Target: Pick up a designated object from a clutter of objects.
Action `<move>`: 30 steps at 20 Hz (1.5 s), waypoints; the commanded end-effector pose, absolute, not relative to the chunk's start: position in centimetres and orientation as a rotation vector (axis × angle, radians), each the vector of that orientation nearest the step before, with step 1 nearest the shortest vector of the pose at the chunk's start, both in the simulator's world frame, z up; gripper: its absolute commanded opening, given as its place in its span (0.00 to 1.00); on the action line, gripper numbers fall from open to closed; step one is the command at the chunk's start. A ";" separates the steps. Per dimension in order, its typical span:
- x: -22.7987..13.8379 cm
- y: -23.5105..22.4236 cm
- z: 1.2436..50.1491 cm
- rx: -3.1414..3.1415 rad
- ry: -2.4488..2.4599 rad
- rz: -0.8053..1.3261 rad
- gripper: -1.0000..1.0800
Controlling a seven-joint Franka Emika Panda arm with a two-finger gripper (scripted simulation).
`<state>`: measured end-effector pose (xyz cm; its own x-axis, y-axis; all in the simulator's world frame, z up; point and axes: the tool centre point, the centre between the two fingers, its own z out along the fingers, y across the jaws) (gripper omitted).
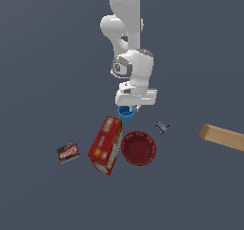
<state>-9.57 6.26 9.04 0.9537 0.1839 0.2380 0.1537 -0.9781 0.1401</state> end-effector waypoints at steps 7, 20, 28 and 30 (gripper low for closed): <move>-8.2 7.0 11.5 2.988 0.261 0.381 0.00; -5.1 8.8 17.0 2.995 0.265 0.378 0.00; -2.2 10.6 22.2 2.999 0.268 0.377 0.00; -1.3 11.0 23.8 3.000 0.268 0.378 0.00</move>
<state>-2.02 10.65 22.49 0.9542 0.1869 0.2337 0.1603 -0.9787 0.1282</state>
